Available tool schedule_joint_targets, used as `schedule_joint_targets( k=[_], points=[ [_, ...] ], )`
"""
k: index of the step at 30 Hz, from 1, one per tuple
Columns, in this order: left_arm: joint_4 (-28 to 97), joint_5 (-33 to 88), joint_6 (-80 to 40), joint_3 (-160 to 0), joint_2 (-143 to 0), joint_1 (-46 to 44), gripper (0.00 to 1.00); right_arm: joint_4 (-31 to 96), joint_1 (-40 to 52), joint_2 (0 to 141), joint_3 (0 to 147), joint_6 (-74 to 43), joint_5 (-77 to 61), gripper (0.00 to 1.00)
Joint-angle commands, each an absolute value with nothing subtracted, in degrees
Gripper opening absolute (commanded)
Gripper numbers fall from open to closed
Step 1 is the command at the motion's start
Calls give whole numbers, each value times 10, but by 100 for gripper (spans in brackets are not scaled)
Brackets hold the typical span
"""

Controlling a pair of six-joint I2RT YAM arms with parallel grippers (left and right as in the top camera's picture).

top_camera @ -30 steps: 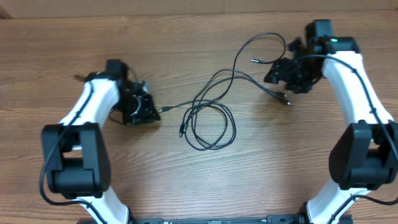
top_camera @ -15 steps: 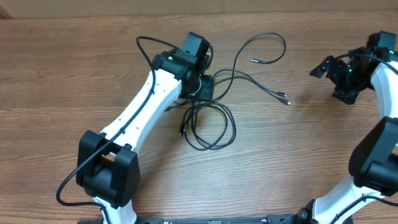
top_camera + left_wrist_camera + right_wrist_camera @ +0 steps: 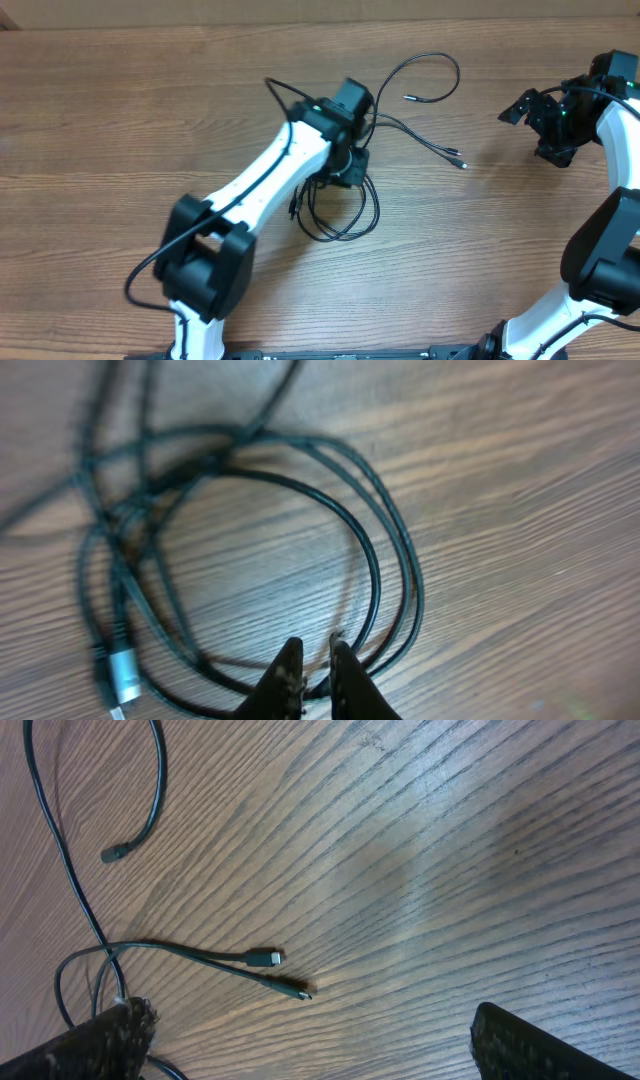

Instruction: Untangle cables

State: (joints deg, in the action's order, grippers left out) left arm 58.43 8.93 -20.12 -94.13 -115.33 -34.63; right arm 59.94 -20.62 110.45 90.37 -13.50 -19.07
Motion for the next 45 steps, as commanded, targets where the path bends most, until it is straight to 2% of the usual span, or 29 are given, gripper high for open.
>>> schedule_joint_targets(
  k=[1,5,12,14,15,19,23,25,37,40,45],
  points=[
    [587,98,-210,-944,-1201,-364,21,596,-207,1108,900,-139,-189,100],
    [583,102,-211,-944,-1237,-372,27,596,-207,1108,900,-139,-189,100],
    [576,131,-222,-944,-1257,-372,29,596,-207,1108,900,-139,-189,100],
    [570,132,-221,-945,-1257,-372,13,596,-207,1108,900,-139,-189,100],
    [566,135,-222,-948,-1257,-372,13,596,-207,1108,900,-139,-189,100],
    [514,153,-221,-951,-1257,-373,28,596,-207,1108,900,-139,-189,100],
    [498,162,-223,-951,-1258,-386,31,596,-207,1108,900,-139,-189,100],
    [485,161,-223,-951,-1259,-394,43,596,-207,1108,900,-139,-189,100],
    [499,146,-212,-950,-1259,-418,46,596,-207,1108,900,-139,-189,100],
    [508,131,-191,-951,-1259,-420,51,596,-207,1108,900,-139,-189,100],
    [595,96,-175,-1011,-1258,-422,58,596,-207,1108,900,-139,-189,100]
  ],
)
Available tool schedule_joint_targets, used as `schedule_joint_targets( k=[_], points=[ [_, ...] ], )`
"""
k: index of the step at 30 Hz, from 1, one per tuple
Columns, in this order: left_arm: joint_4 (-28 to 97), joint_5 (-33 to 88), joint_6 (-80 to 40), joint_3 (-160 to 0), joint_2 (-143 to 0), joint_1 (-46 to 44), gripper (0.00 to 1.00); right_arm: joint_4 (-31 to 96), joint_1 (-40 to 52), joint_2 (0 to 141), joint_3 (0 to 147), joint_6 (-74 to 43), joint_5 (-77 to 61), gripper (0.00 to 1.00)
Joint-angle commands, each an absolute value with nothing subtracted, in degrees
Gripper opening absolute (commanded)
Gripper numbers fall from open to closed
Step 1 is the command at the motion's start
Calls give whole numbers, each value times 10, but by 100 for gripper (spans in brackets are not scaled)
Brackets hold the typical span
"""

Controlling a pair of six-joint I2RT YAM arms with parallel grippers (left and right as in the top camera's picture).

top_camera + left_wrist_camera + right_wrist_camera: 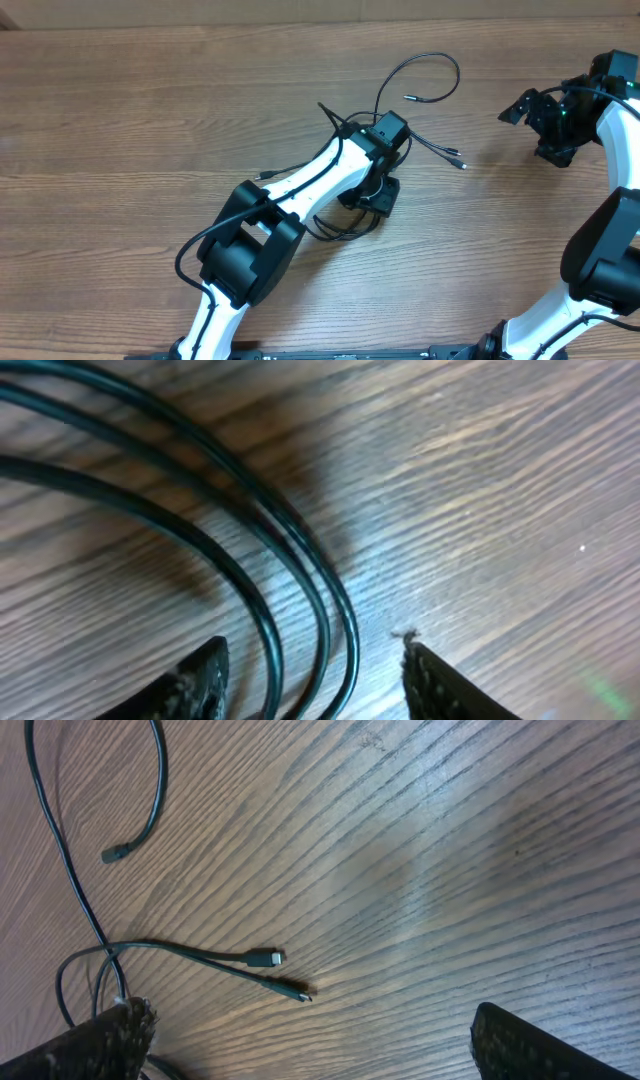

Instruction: Untangle cables

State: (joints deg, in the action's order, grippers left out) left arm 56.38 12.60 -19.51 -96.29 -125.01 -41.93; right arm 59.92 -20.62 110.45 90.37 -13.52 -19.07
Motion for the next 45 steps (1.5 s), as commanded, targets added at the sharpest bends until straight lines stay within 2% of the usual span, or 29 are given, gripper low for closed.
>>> schedule_joint_targets(
  k=[1,4,7,9,11,13,20,24,29,32,34,36,40,45],
  points=[
    [604,97,-175,-1018,-1258,-423,58,596,-207,1108,900,-139,-189,100],
    [616,97,-174,-1020,-1258,-433,56,596,-207,1108,900,-139,-189,100],
    [617,99,-145,-1017,-1258,-450,46,596,-207,1108,900,-139,-189,100],
    [616,96,-137,-1016,-1259,-462,33,596,-207,1108,900,-139,-189,100],
    [608,94,-137,-1007,-1259,-473,12,596,-207,1108,900,-139,-189,100],
    [603,87,-138,-1000,-1259,-474,5,596,-207,1108,900,-139,-189,100],
    [598,79,-136,-959,-1259,-474,5,596,-207,1108,900,-139,-189,100],
    [608,18,-128,-949,-1259,-473,12,596,-207,1108,900,-139,-189,100],
    [609,-15,-129,-949,-1259,-472,14,596,-207,1108,900,-139,-189,100],
    [610,42,-100,-949,-1259,-472,4,596,-207,1108,900,-139,-189,100],
    [611,165,-14,-950,-1259,-472,6,596,-207,1108,900,-139,-189,100],
    [611,209,15,-950,-1259,-472,8,596,-207,1108,900,-139,-189,100],
    [621,207,27,-950,-1259,-473,9,596,-207,1108,900,-139,-189,100],
    [625,149,24,-941,-1259,-474,11,596,-207,1108,900,-139,-189,100]
  ],
)
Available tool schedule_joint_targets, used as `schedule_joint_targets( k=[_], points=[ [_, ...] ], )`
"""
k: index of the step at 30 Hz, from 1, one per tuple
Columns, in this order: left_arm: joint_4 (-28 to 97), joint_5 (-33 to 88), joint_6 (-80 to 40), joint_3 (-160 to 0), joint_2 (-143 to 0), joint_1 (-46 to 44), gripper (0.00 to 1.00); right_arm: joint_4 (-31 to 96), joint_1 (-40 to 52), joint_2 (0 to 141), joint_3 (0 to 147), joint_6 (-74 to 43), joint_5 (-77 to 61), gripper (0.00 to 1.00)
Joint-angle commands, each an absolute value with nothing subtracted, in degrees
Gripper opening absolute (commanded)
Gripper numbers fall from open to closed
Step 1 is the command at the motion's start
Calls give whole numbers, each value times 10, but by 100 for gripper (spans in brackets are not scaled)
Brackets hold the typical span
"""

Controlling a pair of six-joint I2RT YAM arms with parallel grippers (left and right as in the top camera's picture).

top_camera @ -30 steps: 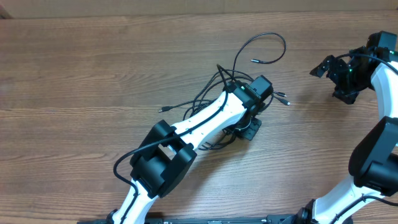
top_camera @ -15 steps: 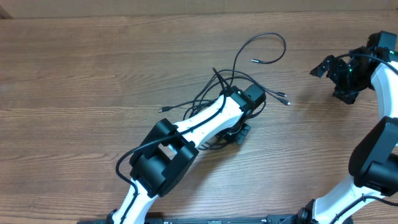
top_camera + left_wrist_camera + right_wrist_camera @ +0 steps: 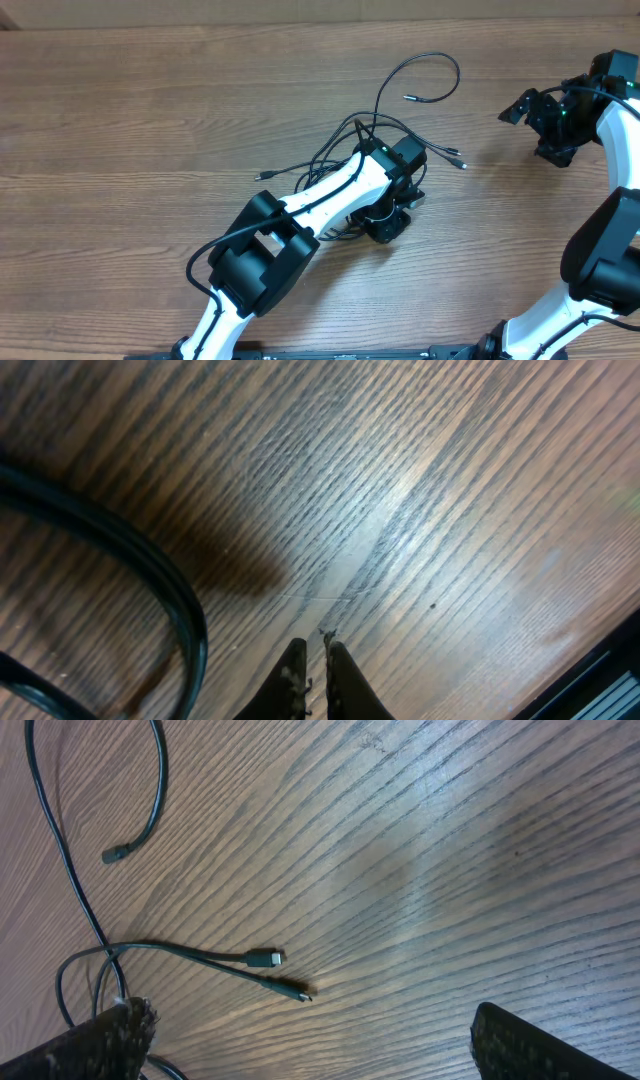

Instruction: Untangle cables

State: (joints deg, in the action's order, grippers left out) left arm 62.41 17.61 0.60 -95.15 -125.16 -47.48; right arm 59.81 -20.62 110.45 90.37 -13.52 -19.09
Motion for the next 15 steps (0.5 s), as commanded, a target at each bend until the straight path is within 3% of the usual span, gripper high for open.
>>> schedule_joint_targets(
  k=[1,5,15],
  points=[
    [623,128,15,-937,-1259,-474,13,596,-207,1108,900,-139,-189,100],
    [602,45,-15,-920,-1259,-472,22,596,-207,1108,900,-139,-189,100],
    [597,15,-35,-920,-1259,-453,21,596,-207,1108,900,-139,-189,100]
  ],
)
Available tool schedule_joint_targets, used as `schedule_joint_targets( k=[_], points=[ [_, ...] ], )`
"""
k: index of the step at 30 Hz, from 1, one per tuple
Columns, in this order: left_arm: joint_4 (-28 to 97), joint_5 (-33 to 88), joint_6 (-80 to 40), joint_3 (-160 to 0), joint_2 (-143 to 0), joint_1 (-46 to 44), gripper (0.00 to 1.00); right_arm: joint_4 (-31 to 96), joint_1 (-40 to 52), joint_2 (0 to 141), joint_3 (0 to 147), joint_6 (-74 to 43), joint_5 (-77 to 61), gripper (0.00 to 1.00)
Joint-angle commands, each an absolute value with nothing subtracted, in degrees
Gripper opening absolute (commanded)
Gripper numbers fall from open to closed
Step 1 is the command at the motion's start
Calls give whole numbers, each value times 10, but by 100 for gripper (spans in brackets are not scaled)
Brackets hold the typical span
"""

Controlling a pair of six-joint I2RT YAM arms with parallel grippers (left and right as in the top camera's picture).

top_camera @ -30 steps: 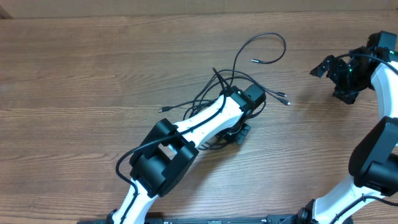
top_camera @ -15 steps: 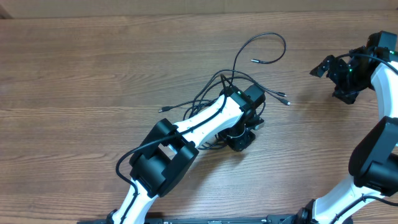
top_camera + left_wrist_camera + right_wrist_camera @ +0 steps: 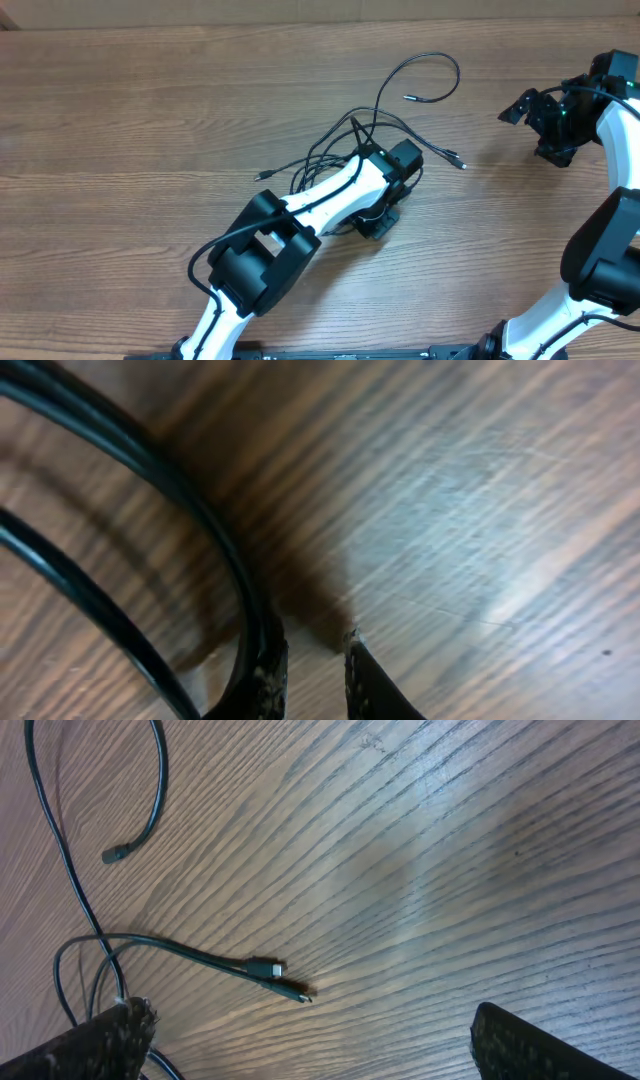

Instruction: Untangle cables

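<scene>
Thin black cables [image 3: 345, 148] lie knotted at the table's middle. One end curls off to a plug [image 3: 406, 98], two more plugs [image 3: 459, 160] lie to the right, and another end [image 3: 258, 177] points left. My left gripper [image 3: 377, 222] is low at the tangle's right-hand lower edge. In the left wrist view its fingers [image 3: 268, 678] are slightly open over bare wood, and a cable loop [image 3: 215, 530] runs against the outside of the left finger. My right gripper [image 3: 530, 110] hovers wide open at the far right, with the paired plugs [image 3: 268, 966] in its view.
The wooden table [image 3: 120, 120] spreads to the left and back. My left arm [image 3: 300, 205] stretches across the lower part of the tangle and hides some cable. My right arm's base [image 3: 600, 250] stands at the right edge.
My left gripper went from shut to slightly open and now sits a little to the left, against a cable loop. The paired plugs shifted slightly. The right arm has not moved.
My left gripper was shut above a round coil left of centre. Then it was open, low over several strands further right. Then it was shut on bare wood past the coil. The coil has shifted right and up, and the jaws are parted again.
</scene>
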State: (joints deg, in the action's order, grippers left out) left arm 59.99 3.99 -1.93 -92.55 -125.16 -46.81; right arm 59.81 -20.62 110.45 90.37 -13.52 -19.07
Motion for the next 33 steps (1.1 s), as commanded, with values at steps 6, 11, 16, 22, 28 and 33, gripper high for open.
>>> schedule_joint_targets(
  k=[6,11,16,22,28,33],
  points=[
    [599,49,-31,-922,-1259,-434,15,596,-207,1108,900,-139,-189,100],
    [605,75,-17,-941,-1259,-423,14,596,-207,1108,900,-139,-189,100],
    [597,73,-17,-947,-1259,-410,15,596,-207,1108,900,-139,-189,100],
    [590,75,-15,-955,-1259,-393,20,596,-207,1108,900,-139,-189,100],
    [589,75,-18,-951,-1260,-394,27,596,-207,1108,900,-139,-189,100],
    [589,91,-38,-936,-1260,-397,28,596,-207,1108,900,-139,-189,100]
  ],
)
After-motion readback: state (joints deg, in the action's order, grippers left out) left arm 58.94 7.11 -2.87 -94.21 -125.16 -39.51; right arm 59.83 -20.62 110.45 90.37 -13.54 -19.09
